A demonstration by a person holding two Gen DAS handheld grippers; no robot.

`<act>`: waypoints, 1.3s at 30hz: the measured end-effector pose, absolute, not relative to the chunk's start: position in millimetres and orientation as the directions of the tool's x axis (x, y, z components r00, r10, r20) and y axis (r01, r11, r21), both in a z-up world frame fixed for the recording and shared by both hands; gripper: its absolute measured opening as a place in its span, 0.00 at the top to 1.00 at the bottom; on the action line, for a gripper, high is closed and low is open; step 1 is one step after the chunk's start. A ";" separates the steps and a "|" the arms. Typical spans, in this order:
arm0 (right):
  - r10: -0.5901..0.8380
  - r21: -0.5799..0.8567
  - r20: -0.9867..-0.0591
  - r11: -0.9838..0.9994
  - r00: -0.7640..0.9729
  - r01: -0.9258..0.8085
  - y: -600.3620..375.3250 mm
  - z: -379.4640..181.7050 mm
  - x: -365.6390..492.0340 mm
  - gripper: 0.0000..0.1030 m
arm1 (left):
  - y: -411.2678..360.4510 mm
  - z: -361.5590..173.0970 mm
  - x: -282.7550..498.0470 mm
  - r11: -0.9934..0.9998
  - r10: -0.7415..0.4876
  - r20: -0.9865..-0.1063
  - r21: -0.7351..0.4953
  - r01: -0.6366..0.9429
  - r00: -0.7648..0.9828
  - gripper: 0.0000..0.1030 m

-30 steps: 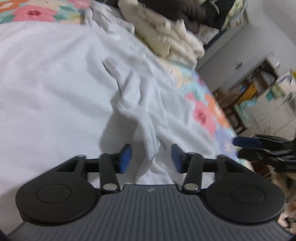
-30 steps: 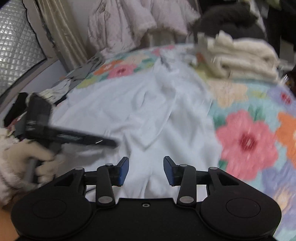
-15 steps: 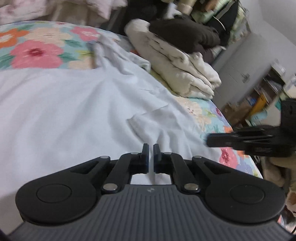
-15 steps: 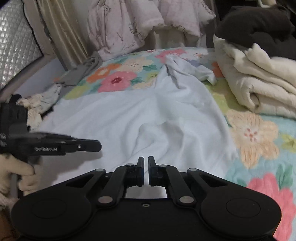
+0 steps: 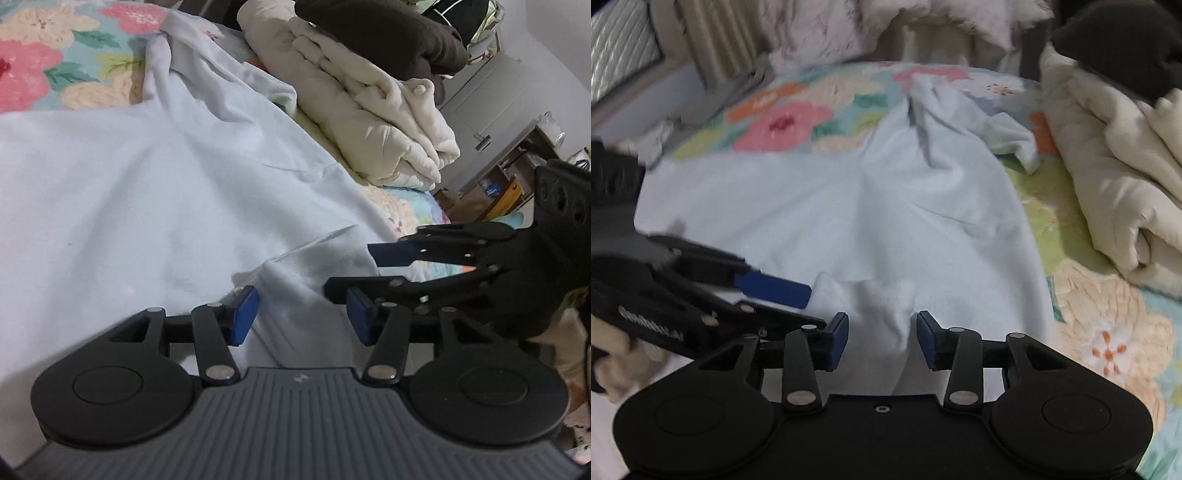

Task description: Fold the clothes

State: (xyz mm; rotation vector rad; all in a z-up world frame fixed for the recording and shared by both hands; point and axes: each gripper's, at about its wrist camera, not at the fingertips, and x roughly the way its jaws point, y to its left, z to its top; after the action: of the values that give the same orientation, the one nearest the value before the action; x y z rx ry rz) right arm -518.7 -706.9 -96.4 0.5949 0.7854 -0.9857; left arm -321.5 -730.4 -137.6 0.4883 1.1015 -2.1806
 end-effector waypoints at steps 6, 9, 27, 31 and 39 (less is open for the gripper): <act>-0.640 -0.006 -0.682 0.488 0.353 0.873 -693.2 -45.5 -518.6 0.98 | -724.0 -105.1 -321.9 -0.576 -0.497 -0.467 -0.452 0.681 -0.731 0.99; -0.699 -0.026 -0.620 0.474 0.358 0.880 -702.7 -15.5 -521.8 0.98 | -728.0 -77.1 -321.1 -0.588 -0.575 -0.400 -0.403 0.701 -0.713 0.96; -0.690 0.066 -0.655 0.354 0.308 0.933 -750.9 -26.1 -534.5 0.65 | -756.1 -129.4 -338.1 -0.436 -0.457 -0.610 -0.480 0.761 -0.647 0.86; -0.681 0.127 -0.684 0.241 0.261 0.962 -712.2 -31.7 -554.7 0.58 | -742.1 -117.4 -334.4 -0.419 -0.523 -0.617 -0.415 0.808 -0.588 0.61; -0.709 0.237 -0.685 -0.002 0.166 0.972 -550.1 -42.1 -596.0 0.48 | -673.8 -102.9 -289.1 -0.398 -0.587 -0.639 -0.308 0.864 -0.498 0.46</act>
State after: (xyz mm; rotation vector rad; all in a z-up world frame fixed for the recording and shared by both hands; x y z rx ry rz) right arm -596.0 -550.1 -42.1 0.7763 0.4254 -1.3859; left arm -289.1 -673.8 -102.9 0.5457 0.7772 -1.9943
